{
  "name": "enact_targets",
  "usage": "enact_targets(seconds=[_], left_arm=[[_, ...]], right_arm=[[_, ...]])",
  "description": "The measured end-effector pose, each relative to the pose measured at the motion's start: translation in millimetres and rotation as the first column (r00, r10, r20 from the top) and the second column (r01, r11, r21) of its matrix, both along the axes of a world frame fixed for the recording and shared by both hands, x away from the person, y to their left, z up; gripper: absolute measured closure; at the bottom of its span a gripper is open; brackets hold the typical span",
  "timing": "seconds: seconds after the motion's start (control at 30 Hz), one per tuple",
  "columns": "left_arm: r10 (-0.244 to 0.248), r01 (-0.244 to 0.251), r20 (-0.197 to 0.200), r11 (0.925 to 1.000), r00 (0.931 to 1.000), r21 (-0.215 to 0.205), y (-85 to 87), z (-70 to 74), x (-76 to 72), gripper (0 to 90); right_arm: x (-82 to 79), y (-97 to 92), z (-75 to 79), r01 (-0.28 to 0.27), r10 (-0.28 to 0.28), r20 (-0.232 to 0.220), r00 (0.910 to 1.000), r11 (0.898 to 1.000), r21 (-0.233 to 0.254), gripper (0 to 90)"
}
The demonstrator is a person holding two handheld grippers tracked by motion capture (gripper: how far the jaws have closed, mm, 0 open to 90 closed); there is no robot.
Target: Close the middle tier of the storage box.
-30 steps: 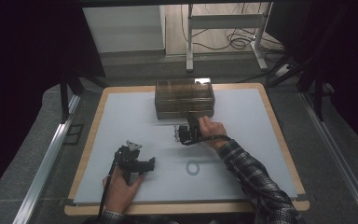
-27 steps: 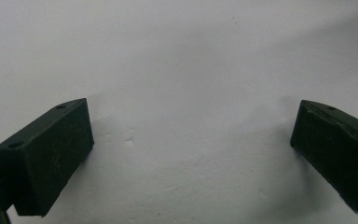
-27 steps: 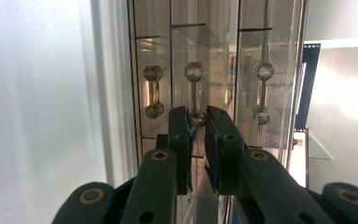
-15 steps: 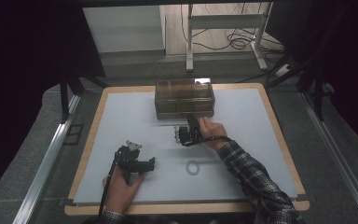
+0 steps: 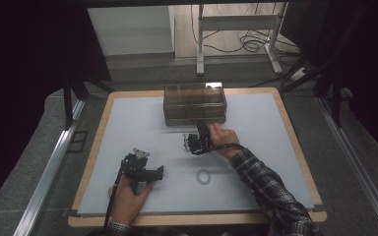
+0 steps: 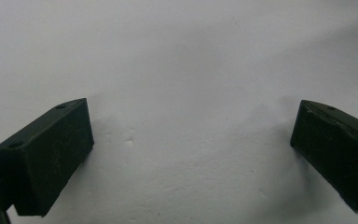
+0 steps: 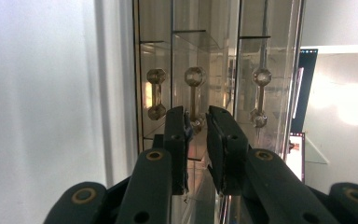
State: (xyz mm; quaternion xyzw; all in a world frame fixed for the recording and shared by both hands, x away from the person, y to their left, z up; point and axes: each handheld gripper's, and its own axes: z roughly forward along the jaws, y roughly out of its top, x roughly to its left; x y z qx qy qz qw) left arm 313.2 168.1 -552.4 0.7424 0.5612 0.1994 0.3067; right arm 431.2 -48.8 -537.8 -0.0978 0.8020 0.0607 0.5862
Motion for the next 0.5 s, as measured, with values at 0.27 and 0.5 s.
enact_targets(seconds=[0.27, 0.5], left_arm=[[0.000, 0.000, 0.000, 1.0000, 1.0000, 0.000, 0.0, 0.0, 0.0, 0.0], [0.000, 0.000, 0.000, 1.0000, 1.0000, 0.000, 0.0, 0.0, 0.0, 0.0]], right_arm=[[-3.3, 0.3, 1.6, -0.011, 0.011, 0.001, 0.9999, 1.000, 0.004, 72.7], [-6.5, -2.0, 2.3, -0.019, 0.019, -0.013, 0.9997, 1.000, 0.003, 70.7]])
